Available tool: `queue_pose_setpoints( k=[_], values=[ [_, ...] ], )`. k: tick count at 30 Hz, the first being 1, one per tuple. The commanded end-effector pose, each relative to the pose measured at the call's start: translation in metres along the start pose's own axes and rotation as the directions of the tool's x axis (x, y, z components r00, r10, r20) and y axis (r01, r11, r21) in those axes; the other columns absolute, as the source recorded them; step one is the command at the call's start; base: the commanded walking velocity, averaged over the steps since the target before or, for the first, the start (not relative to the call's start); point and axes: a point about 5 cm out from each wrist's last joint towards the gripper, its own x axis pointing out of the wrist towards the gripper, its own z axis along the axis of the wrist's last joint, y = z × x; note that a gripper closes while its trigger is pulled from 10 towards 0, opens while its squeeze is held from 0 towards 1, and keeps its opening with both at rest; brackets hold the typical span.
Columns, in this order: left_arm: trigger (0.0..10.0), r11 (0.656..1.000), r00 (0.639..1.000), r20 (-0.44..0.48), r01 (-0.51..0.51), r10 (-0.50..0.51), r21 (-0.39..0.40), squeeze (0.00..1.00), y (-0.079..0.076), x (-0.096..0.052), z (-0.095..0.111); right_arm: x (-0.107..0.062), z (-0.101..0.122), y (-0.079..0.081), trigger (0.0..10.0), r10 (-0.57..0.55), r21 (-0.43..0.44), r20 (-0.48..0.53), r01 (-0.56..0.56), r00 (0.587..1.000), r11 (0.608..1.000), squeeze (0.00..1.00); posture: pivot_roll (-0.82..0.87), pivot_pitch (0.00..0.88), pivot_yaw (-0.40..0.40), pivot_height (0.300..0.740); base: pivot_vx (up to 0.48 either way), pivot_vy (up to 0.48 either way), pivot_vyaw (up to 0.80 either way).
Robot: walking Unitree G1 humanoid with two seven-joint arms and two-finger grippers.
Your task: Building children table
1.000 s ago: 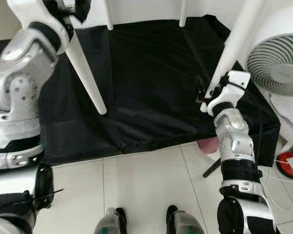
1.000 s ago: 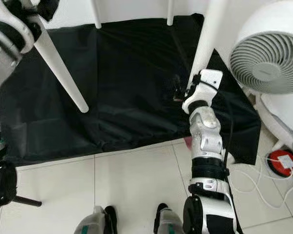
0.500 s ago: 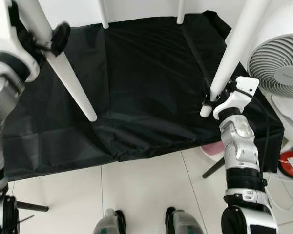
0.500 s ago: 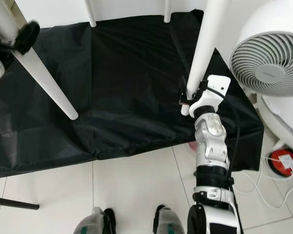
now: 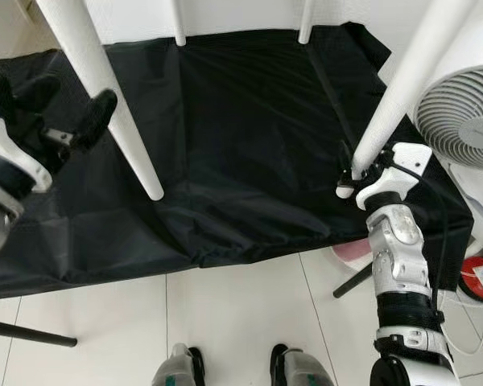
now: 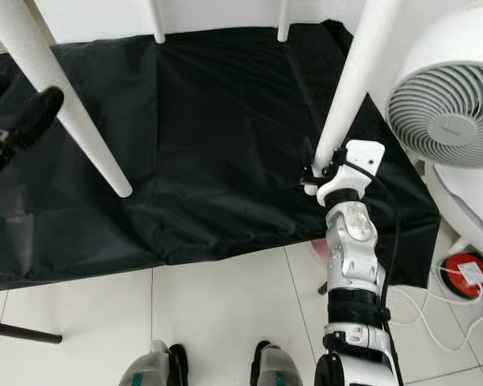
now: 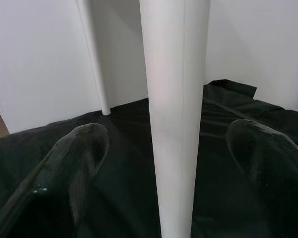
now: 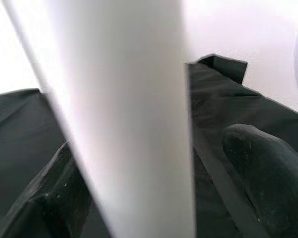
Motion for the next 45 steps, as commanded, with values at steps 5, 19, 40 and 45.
queue_pose_setpoints(
  k=[5, 19, 40, 45],
  values=[
    [10.0, 0.998, 0.998, -0.060, -0.039, 0.036, -0.046, 0.00, 0.002, -0.022, -0.036, -0.026, -0.007, -0.008, 10.0, -0.022, -0.062, 0.026, 0.024, 0.999, 0.998, 0.00, -0.05, 0.125, 0.061, 0.740, 0.000, 0.000, 0.00],
    [10.0, 0.986, 0.991, -0.120, -0.083, 0.066, -0.142, 0.00, -0.028, -0.051, -0.091, -0.073, -0.048, -0.004, 10.0, 0.021, -0.188, -0.100, -0.040, 0.995, 0.981, 0.00, -0.04, 0.116, 0.056, 0.740, 0.000, 0.000, 0.00],
    [10.0, 0.984, 0.909, -0.377, 0.173, -0.179, -0.050, 0.00, -0.079, -0.129, -0.170, -0.147, -0.103, 0.000, 10.0, 0.283, -0.394, -0.324, -0.401, 0.903, 0.827, 0.00, -0.02, 0.092, 0.023, 0.740, 0.000, 0.000, 0.00],
    [10.0, 0.974, 0.896, -0.385, 0.225, -0.222, -0.037, 0.00, -0.085, -0.134, -0.174, -0.157, -0.109, 0.000, 10.0, 0.348, -0.402, -0.362, -0.482, 0.865, 0.779, 0.00, -0.03, 0.094, 0.024, 0.740, 0.000, 0.000, 0.00]
  ],
)
